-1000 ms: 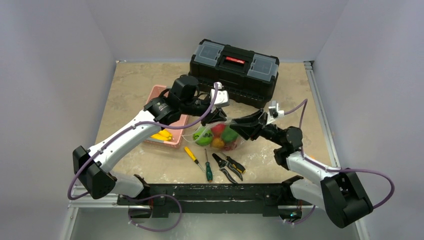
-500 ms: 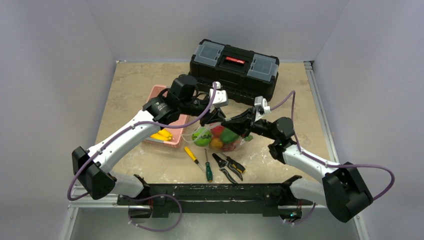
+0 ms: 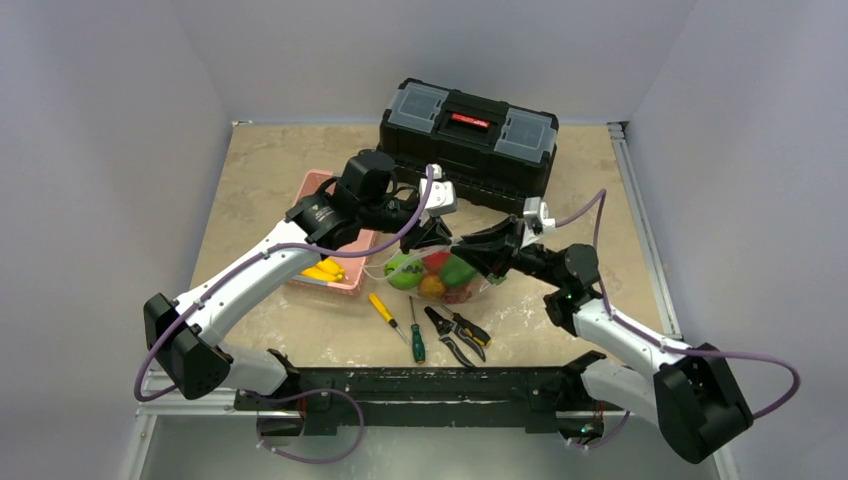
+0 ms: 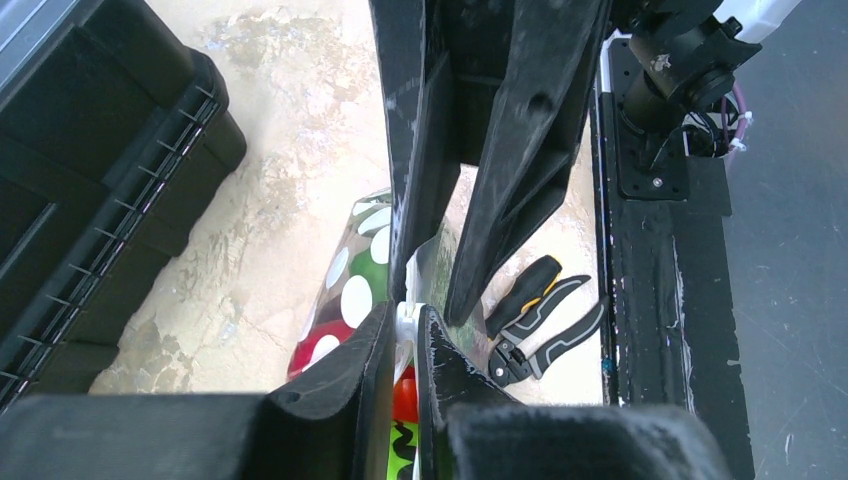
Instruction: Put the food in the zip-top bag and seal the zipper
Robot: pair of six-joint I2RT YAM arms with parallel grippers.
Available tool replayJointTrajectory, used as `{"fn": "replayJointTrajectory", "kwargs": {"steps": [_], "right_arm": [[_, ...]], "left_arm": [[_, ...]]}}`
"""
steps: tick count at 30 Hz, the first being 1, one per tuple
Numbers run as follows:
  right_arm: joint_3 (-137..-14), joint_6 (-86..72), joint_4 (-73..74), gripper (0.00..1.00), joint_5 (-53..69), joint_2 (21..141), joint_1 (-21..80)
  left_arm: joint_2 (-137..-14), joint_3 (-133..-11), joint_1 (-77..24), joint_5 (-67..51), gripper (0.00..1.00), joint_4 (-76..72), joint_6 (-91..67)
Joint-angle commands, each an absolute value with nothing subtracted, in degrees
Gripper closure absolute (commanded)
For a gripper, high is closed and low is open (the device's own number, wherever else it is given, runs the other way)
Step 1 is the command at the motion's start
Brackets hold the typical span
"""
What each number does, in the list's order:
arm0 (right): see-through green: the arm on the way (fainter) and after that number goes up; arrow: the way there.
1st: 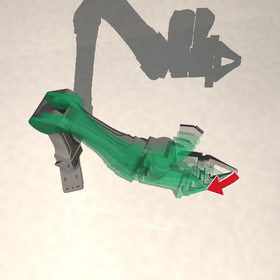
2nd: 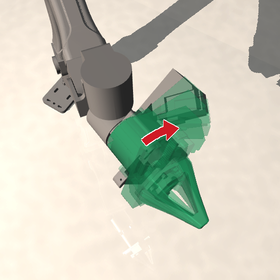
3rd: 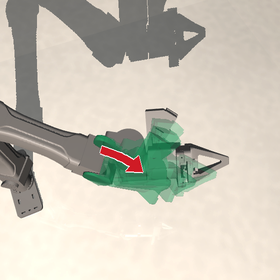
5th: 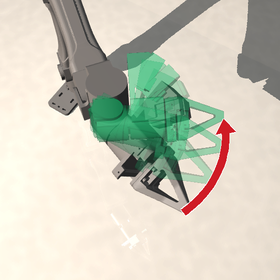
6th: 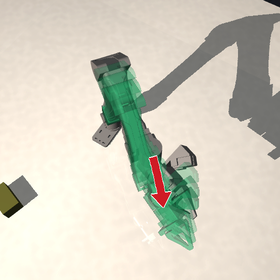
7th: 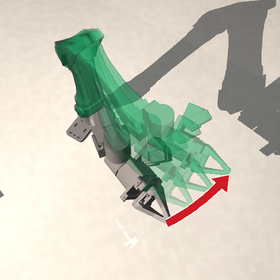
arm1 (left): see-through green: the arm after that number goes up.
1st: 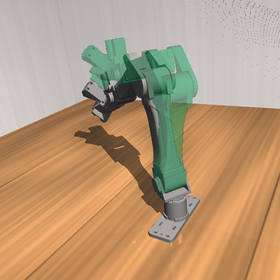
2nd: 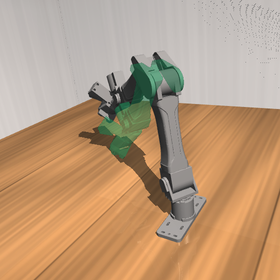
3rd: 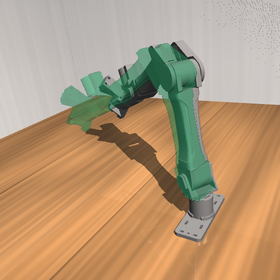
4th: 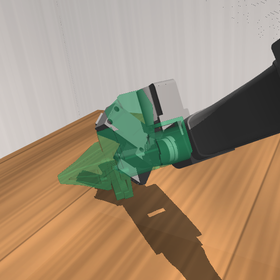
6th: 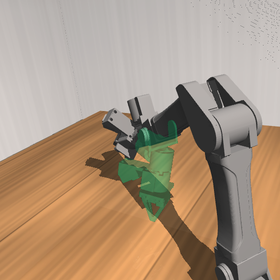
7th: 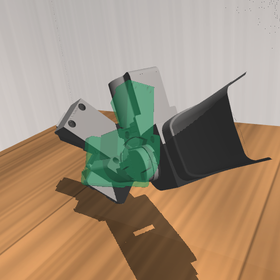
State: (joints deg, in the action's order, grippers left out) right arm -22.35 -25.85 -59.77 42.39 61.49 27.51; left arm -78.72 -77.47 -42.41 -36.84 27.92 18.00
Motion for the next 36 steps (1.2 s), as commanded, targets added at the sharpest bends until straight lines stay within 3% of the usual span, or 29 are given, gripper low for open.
{"fn": "replayJointTrajectory", "kwargs": {"steps": [1, 3, 5, 9, 14, 16, 18, 21, 24, 36], "right_arm": [[-21.3, -29.42, -63.77, 0.71, 39.98, 57.71, 25.56], [-21.54, -29.82, -63.96, 0.63, 40.39, 58.26, 25.44], [-21.95, -31.36, -65.77, 0.62, 41.71, 59.95, 25.37], [-22.52, -35.11, -71.99, 0.67, 44.48, 63.8, 25.47], [-22.23, -37.09, -75.86, 0.82, 45.23, 65.28, 25.49], [-21.94, -37.52, -76.83, 0.83, 45.22, 64.84, 25.45], [-21.51, -37.61, -76.41, 0.81, 44.06, 63.89, 25.38], [-20.95, -37.13, -74.55, 0.69, 42.22, 61.95, 25.11], [-21.02, -36.44, -73.72, 0.7, 42.22, 61.12, 25.07], [-22.44, -37.87, -77.15, 0.87, 44.97, 65.13, 25.14]], "left_arm": [[-77.11, -78.06, -42.46, -38.05, 1.0, 26.02, 18.13], [-77.33, -78.11, -42.5, -38.17, 1.0, 26.02, 18.13], [-77.46, -78.13, -42.45, -38.37, 1.0, 25.93, 18.04], [-77.45, -78.22, -42.47, -38.47, 1.0, 26.01, 18.08], [-77.52, -78.22, -42.46, -38.41, 1.0, 26.09, 18.11], [-77.52, -78.22, -42.5, -38.35, 1.0, 26.1, 18.15], [-77.52, -78.22, -42.46, -38.38, 1.0, 26.09, 18.11], [-77.61, -78.22, -42.47, -38.35, 1.0, 26.1, 18.2], [-77.74, -78.29, -42.45, -38.39, 1.0, 26.08, 18.19], [-77.81, -78.39, -42.42, -38.55, 1.0, 26.19, 18.19]]}}
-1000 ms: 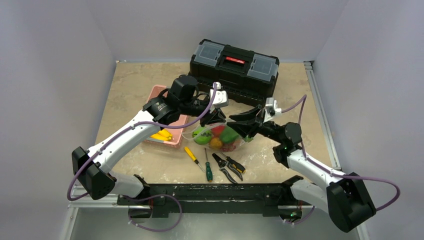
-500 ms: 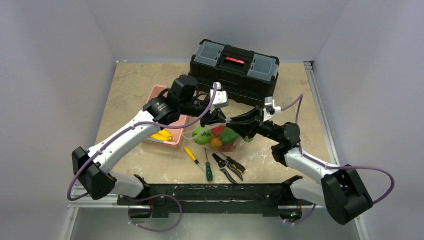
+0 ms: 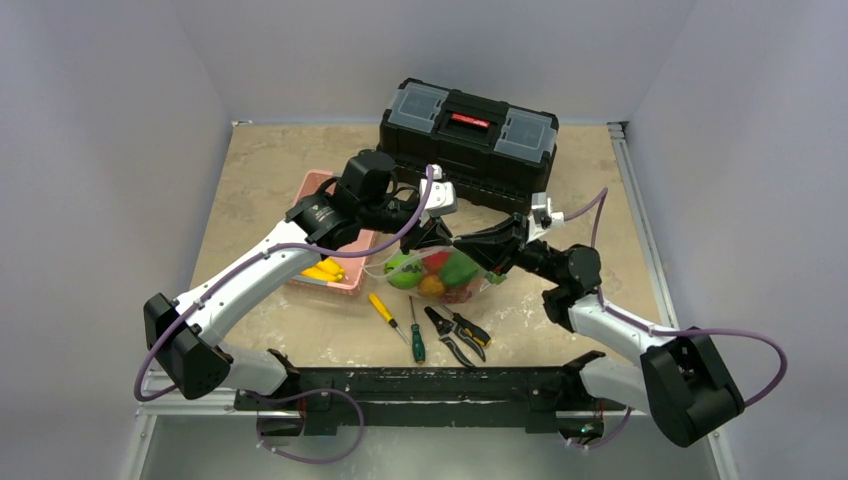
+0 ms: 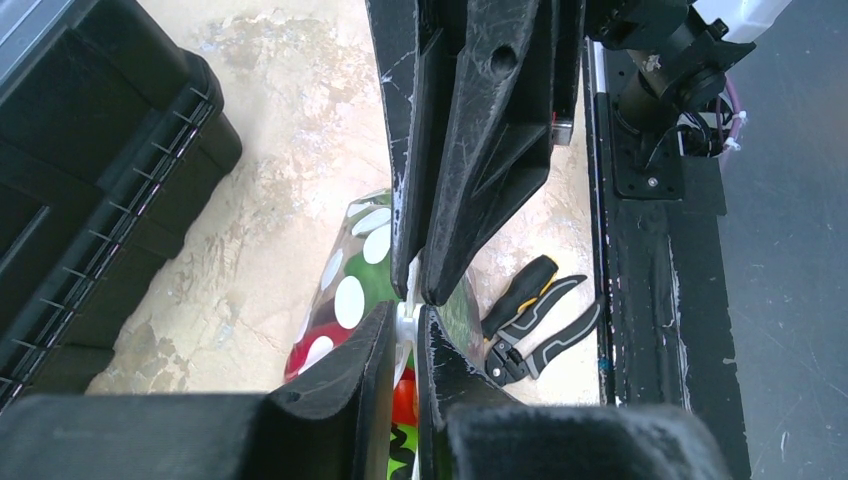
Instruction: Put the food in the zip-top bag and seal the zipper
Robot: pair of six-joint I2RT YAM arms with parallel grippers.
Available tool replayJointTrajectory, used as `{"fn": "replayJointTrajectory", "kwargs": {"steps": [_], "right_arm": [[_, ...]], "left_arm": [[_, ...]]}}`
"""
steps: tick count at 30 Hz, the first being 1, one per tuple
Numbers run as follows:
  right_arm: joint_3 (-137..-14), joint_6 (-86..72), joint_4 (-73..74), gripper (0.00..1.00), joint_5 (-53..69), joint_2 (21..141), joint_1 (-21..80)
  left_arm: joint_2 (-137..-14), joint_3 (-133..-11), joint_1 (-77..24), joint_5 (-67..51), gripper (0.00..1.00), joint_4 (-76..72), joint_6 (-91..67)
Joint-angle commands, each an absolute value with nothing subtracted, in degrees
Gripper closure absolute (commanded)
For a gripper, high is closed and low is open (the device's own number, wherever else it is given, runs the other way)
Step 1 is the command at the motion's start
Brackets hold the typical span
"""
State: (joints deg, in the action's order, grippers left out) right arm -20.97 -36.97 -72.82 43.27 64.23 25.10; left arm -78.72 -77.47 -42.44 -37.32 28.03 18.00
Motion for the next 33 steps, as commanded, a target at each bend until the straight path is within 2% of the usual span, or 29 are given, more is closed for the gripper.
{"fn": "replayJointTrajectory", "kwargs": {"steps": [1, 6, 10, 14, 18, 26, 33], "right_arm": [[-22.64, -37.88, -77.06, 0.88, 44.95, 65.2, 25.07], [-22.37, -38.14, -78.08, 0.98, 44.95, 65.18, 25.08], [-22.39, -38.25, -78.39, 1.0, 44.74, 64.75, 25.22], [-22.13, -39.06, -78.84, 1.0, 43.21, 65.27, 25.27], [-19.36, -39.61, -79.74, 1.0, 35.92, 63.85, 25.37], [-17.22, -35.59, -66.58, 1.0, 22.38, 52.95, 25.83], [-15.92, -35.81, -66.18, 1.0, 20.19, 51.58, 25.75]], "left_arm": [[-77.81, -78.4, -42.37, -38.57, 1.0, 26.19, 18.19], [-77.79, -78.38, -42.41, -38.67, 1.0, 26.19, 18.11], [-77.87, -78.4, -42.36, -38.77, 1.0, 26.18, 18.04], [-78.07, -78.46, -42.37, -38.6, 1.0, 26.28, 18.04], [-78.15, -78.53, -42.37, -37.74, 1.0, 26.58, 18.17], [-78.4, -78.77, -42.41, -36.48, 1.0, 27.28, 18.51], [-78.44, -78.82, -42.32, -35.86, 1.0, 27.98, 19.43]]}}
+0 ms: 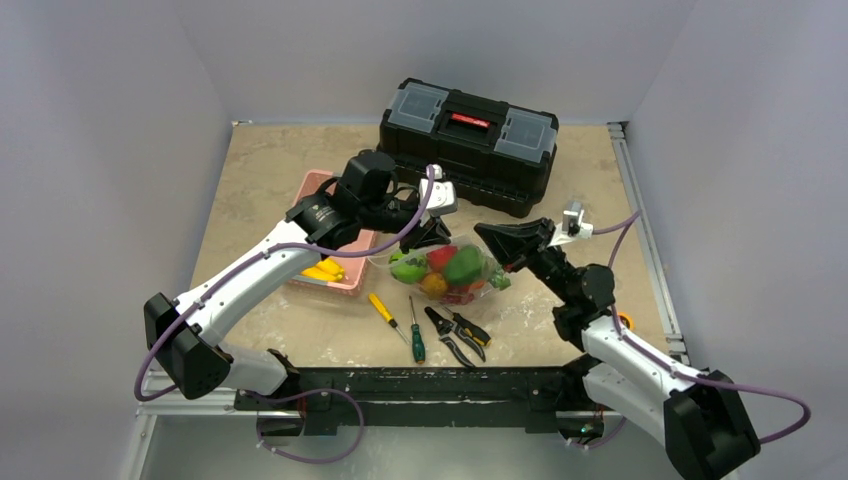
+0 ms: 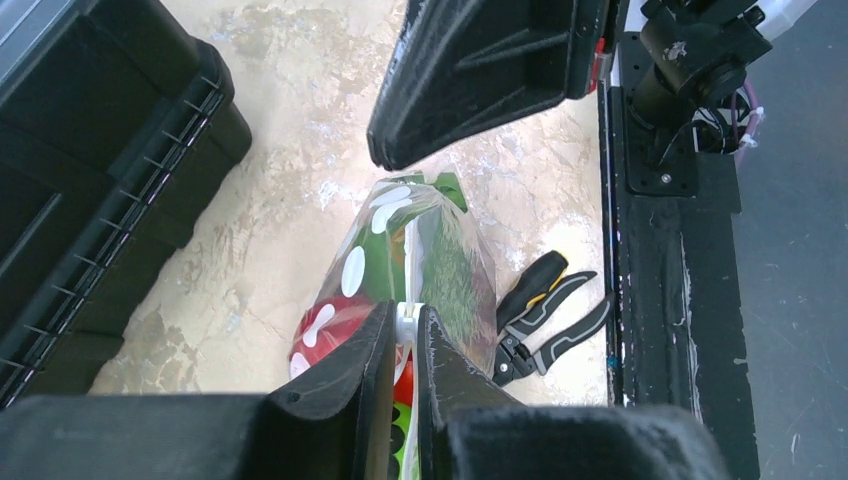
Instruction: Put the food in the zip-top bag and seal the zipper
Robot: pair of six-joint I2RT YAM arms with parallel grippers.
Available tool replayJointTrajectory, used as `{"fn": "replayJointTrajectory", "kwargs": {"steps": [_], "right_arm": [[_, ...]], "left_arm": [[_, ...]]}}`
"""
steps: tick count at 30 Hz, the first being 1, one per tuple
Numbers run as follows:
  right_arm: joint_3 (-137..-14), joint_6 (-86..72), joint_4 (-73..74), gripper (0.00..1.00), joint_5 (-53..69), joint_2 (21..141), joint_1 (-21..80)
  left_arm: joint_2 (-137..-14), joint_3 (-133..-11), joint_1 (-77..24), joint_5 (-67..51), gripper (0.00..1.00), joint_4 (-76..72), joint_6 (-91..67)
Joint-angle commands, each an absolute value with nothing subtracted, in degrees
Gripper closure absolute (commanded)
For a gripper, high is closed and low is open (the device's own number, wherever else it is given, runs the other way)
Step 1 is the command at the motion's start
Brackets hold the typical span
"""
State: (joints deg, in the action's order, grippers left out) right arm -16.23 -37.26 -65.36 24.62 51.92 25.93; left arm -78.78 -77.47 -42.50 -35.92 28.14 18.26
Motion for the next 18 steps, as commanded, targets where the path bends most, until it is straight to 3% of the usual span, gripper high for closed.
{"fn": "replayJointTrajectory", "kwargs": {"steps": [1, 5, 8, 13, 18], "right_arm": [[-16.39, -35.29, -66.35, 1.0, 22.59, 52.18, 25.73], [-16.58, -34.02, -71.16, 0.97, 30.8, 54.53, 25.75], [-16.62, -34.78, -74.09, 0.71, 33.71, 55.7, 25.75], [-18.85, -37.61, -74.66, 0.5, 35.98, 57.36, 25.59], [-21.67, -37.96, -72.52, 0.44, 38.44, 58.55, 25.57]], "left_arm": [[-78.4, -78.88, -42.28, -36.0, 1.0, 28.02, 19.35], [-78.49, -78.84, -42.28, -36.35, 1.0, 27.86, 19.11], [-78.41, -78.85, -42.28, -36.53, 1.0, 27.82, 18.99], [-78.31, -78.86, -42.28, -36.78, 1.0, 27.86, 19.02], [-78.31, -78.97, -42.34, -37.24, 1.0, 27.78, 18.84]]}}
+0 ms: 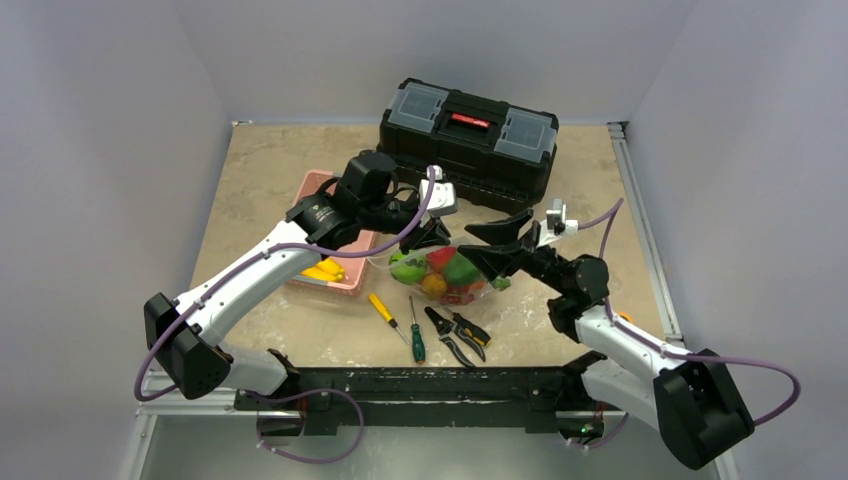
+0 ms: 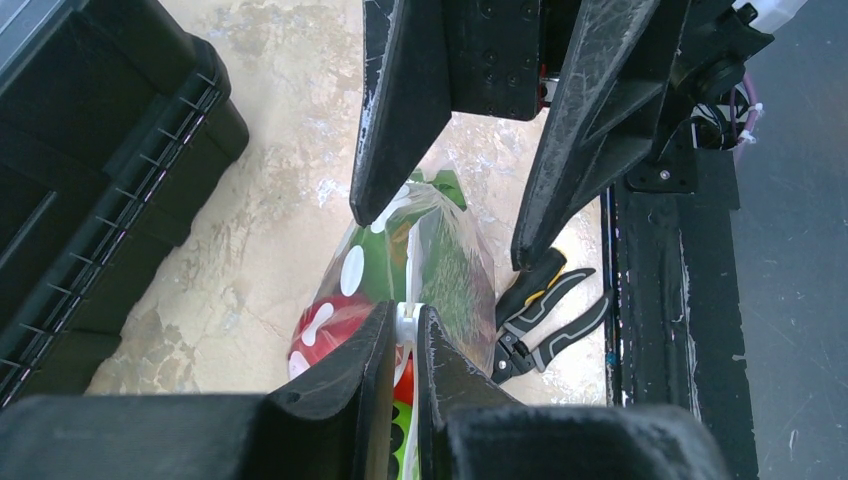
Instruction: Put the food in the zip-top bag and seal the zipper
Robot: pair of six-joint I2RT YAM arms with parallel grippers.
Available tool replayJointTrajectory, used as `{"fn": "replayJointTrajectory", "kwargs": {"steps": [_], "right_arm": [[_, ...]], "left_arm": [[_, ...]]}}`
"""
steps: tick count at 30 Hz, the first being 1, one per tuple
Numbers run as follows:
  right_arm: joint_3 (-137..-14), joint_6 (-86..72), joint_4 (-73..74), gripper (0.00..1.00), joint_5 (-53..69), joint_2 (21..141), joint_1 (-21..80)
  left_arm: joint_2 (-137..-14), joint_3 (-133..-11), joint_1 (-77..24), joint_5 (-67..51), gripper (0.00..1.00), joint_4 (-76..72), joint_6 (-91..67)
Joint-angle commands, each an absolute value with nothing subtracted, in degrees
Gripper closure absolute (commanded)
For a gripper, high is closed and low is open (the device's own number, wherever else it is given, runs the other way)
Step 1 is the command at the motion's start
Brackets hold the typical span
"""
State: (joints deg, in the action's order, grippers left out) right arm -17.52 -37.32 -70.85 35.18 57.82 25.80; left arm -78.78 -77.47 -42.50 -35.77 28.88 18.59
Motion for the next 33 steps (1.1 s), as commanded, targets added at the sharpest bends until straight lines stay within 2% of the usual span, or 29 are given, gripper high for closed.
{"fn": "replayJointTrajectory", "kwargs": {"steps": [1, 3, 4, 6, 7, 8, 11, 13, 17, 19, 21, 24, 28, 33], "right_arm": [[-22.12, -37.97, -72.53, 0.45, 39.04, 59.42, 25.58], [-22.46, -39.45, -74.53, 0.5, 39.74, 61.41, 25.58], [-22.64, -40.64, -77.23, 0.56, 40.39, 62.57, 25.58], [-23.18, -43.31, -81.04, 0.75, 41.88, 65.11, 25.65], [-23.46, -44.64, -82.57, 0.78, 42.52, 66.29, 25.66], [-23.61, -45.28, -83.88, 0.79, 43.02, 67.23, 25.66], [-23.81, -45.31, -84.04, 0.72, 43.22, 68.81, 25.66], [-23.74, -45.14, -84.26, 0.75, 43.36, 69.35, 25.74], [-23.56, -44.57, -84.13, 0.82, 42.9, 69.87, 25.83], [-23.58, -44.35, -84.0, 0.97, 42.29, 69.87, 25.95], [-23.79, -43.16, -82.85, 1.0, 41.2, 69.54, 26.53], [-23.18, -38.04, -75.74, 1.0, 34.13, 66.07, 28.54], [-21.39, -28.24, -62.45, 1.0, 15.09, 57.37, 33.01], [-20.77, -26.24, -56.16, 1.0, 6.67, 51.78, 33.21]], "left_arm": [[-78.32, -79.01, -42.28, -37.44, 1.0, 27.7, 18.74], [-78.33, -79.03, -42.28, -37.77, 1.0, 27.6, 18.57], [-78.31, -79.02, -42.28, -37.72, 1.0, 27.59, 18.56], [-78.25, -79.01, -42.28, -37.71, 1.0, 27.64, 18.55], [-78.24, -79.01, -42.28, -37.63, 1.0, 27.67, 18.57], [-78.22, -79.01, -42.28, -37.7, 1.0, 27.68, 18.58], [-78.27, -79.04, -42.31, -37.85, 1.0, 27.66, 18.55], [-78.23, -79.07, -42.33, -37.97, 1.0, 27.69, 18.55], [-78.22, -79.1, -42.3, -38.12, 1.0, 27.68, 18.5], [-78.14, -79.15, -42.31, -38.1, 1.0, 27.66, 18.48], [-78.21, -79.16, -42.29, -38.09, 1.0, 27.6, 18.46], [-78.22, -79.21, -42.28, -37.93, 1.0, 27.6, 18.3], [-78.42, -79.46, -42.19, -37.51, 1.0, 27.75, 17.99], [-78.57, -79.76, -41.96, -37.48, 1.0, 27.94, 17.5]]}}
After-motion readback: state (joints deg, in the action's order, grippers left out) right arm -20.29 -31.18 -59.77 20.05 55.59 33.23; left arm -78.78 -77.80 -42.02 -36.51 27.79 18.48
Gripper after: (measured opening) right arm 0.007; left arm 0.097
